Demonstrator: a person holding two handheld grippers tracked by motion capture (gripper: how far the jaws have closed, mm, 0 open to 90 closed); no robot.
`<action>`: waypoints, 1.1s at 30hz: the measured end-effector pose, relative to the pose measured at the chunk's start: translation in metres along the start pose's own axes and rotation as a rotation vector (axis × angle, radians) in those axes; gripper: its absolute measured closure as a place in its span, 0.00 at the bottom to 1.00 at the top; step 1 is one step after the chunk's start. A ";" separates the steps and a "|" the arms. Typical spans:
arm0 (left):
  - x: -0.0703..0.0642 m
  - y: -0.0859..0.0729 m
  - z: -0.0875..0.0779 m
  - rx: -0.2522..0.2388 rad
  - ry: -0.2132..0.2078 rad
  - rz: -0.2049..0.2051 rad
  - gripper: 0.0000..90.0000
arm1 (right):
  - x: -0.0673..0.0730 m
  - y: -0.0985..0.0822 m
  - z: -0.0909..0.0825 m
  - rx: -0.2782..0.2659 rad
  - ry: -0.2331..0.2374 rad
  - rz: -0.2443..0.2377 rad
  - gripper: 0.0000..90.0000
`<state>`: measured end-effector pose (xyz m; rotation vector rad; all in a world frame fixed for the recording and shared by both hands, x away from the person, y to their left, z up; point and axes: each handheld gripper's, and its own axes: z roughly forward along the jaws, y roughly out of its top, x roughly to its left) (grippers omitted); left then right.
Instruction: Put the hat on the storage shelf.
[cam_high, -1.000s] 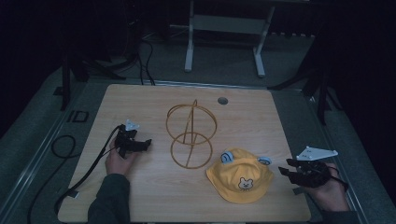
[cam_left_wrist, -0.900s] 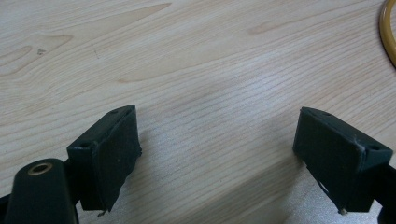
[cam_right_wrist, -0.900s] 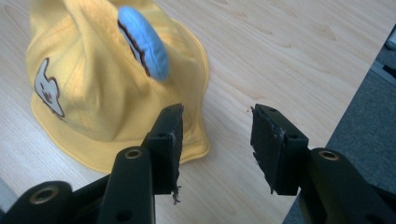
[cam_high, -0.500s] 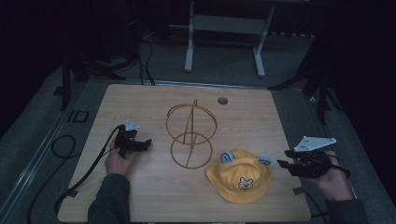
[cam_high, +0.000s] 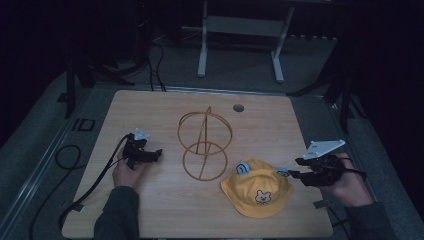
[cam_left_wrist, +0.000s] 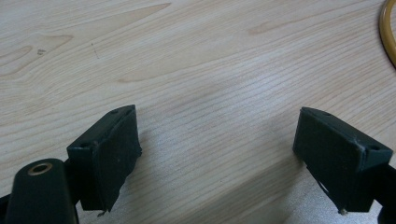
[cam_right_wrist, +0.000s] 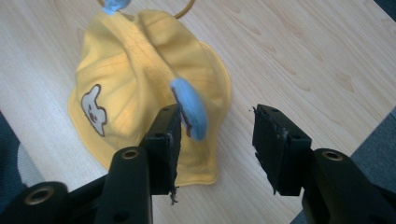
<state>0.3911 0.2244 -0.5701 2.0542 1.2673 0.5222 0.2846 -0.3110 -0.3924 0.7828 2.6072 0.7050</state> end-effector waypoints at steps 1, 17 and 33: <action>0.000 0.000 0.000 0.000 0.000 0.000 0.16 | 0.001 0.002 0.000 0.004 0.002 -0.009 0.56; 0.000 0.000 0.000 0.000 0.000 0.000 0.16 | 0.012 0.036 0.010 0.080 0.053 -0.124 0.51; 0.000 0.000 0.000 0.000 0.000 0.000 0.16 | 0.022 0.055 0.026 0.143 0.099 -0.203 0.47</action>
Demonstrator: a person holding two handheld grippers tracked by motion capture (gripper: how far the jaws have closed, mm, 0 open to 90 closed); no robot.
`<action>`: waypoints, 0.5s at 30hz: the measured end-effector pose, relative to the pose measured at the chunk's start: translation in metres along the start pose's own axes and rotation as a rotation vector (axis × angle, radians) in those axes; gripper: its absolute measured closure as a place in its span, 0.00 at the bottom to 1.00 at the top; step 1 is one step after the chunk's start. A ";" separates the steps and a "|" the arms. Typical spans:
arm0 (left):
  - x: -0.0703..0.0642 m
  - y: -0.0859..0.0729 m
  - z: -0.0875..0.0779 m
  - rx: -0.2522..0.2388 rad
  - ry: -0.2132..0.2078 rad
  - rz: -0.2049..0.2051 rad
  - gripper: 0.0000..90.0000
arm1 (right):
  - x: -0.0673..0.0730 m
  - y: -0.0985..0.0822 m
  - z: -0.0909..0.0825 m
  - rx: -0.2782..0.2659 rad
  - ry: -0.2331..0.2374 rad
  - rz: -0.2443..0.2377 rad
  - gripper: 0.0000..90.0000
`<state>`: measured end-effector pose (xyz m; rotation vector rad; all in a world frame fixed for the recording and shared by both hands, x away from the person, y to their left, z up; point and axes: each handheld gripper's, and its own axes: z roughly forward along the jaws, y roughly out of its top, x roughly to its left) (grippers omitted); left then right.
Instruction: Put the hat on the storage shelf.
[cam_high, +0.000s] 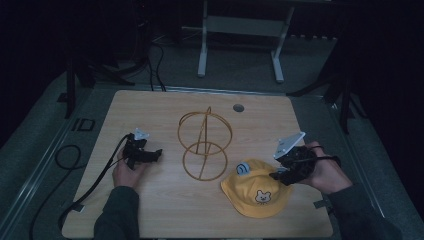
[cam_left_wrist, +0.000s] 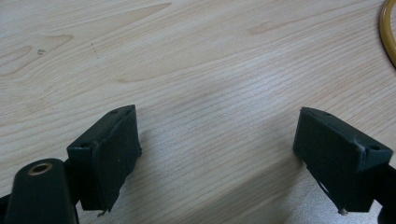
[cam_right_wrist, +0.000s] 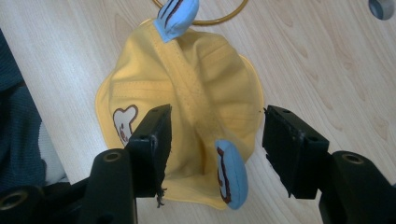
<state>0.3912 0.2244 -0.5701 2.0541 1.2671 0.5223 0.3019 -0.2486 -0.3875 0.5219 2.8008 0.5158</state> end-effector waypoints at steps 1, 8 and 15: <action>0.000 0.000 0.000 0.000 0.000 0.000 0.16 | 0.000 0.001 0.001 0.003 0.002 -0.004 0.47; 0.000 0.000 0.000 0.000 0.000 0.000 0.16 | 0.001 0.007 0.009 0.028 0.018 -0.023 0.46; 0.000 0.000 0.000 0.000 0.000 0.000 0.16 | 0.002 0.011 0.016 0.058 0.029 -0.038 0.48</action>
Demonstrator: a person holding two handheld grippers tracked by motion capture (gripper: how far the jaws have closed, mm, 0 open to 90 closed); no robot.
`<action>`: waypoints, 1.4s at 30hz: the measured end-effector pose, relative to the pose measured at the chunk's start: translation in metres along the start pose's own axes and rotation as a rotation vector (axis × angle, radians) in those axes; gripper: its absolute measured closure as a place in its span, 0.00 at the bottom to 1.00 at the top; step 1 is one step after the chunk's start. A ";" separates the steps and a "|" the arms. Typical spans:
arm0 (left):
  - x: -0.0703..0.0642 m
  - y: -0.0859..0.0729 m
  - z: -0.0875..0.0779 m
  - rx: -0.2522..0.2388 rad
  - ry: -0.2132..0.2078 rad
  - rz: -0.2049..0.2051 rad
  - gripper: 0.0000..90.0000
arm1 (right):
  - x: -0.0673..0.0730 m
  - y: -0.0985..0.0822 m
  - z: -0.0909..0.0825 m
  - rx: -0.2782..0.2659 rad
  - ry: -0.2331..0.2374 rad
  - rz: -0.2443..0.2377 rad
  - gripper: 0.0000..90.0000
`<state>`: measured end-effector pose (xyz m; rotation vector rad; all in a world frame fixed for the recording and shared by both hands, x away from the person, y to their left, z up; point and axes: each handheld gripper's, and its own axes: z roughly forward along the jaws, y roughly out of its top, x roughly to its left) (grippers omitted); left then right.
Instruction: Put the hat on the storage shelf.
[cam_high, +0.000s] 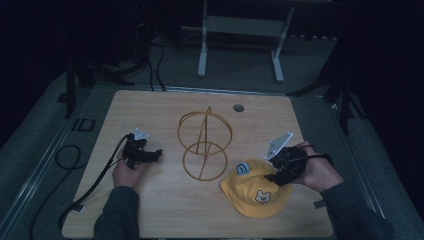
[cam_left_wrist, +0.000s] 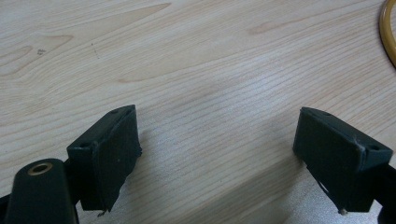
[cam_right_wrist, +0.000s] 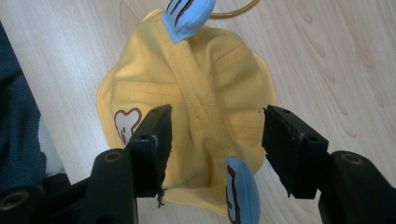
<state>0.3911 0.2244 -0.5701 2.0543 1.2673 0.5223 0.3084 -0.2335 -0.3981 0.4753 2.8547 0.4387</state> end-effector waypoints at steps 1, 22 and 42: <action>0.000 0.000 0.000 0.000 0.000 0.000 0.16 | 0.000 0.002 0.002 0.008 0.002 -0.008 0.48; 0.000 0.000 0.000 0.000 0.000 0.000 0.16 | -0.002 0.015 0.021 0.085 0.053 -0.050 0.55; 0.000 0.000 0.000 0.000 0.000 0.000 0.16 | -0.005 0.018 0.034 0.136 0.090 -0.058 0.70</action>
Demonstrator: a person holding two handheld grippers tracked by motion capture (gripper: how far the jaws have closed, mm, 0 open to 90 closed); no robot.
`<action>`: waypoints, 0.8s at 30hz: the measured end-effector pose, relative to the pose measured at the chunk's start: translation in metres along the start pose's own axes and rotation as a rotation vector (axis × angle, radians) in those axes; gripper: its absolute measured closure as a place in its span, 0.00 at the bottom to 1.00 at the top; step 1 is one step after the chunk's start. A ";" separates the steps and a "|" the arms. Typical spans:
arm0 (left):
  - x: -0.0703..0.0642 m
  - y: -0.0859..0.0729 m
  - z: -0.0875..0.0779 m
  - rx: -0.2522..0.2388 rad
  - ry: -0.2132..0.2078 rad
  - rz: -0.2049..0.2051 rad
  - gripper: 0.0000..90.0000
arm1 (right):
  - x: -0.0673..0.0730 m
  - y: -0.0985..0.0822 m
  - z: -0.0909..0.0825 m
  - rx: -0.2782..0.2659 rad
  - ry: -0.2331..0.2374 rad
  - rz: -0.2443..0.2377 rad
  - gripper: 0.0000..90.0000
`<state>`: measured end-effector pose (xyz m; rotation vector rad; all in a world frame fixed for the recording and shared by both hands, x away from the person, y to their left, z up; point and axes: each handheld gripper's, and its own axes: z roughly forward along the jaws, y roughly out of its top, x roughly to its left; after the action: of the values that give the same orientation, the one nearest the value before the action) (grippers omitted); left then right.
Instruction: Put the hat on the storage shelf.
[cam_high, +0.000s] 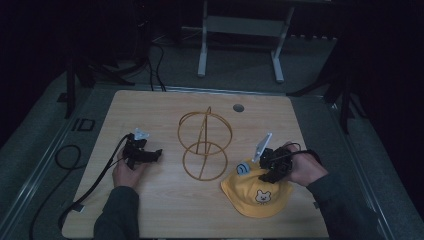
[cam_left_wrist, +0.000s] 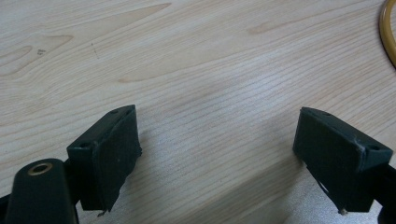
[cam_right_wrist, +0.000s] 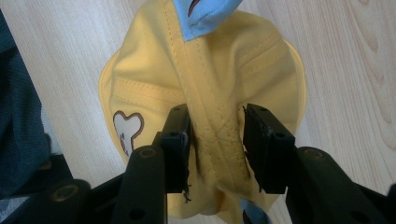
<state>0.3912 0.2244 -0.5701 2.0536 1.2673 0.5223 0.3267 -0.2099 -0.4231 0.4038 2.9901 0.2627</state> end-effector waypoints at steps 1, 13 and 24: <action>0.000 0.000 0.000 0.000 0.000 0.000 0.16 | 0.000 0.000 0.000 0.002 0.002 0.001 0.71; 0.000 0.000 0.000 0.000 0.000 0.000 0.16 | 0.004 0.000 -0.002 0.037 0.038 -0.041 0.80; 0.000 0.000 0.000 0.000 0.000 0.000 0.16 | 0.003 -0.001 -0.016 0.020 0.035 -0.043 0.81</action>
<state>0.3912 0.2244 -0.5701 2.0540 1.2673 0.5223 0.3216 -0.2127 -0.4074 0.3404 3.0341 0.2388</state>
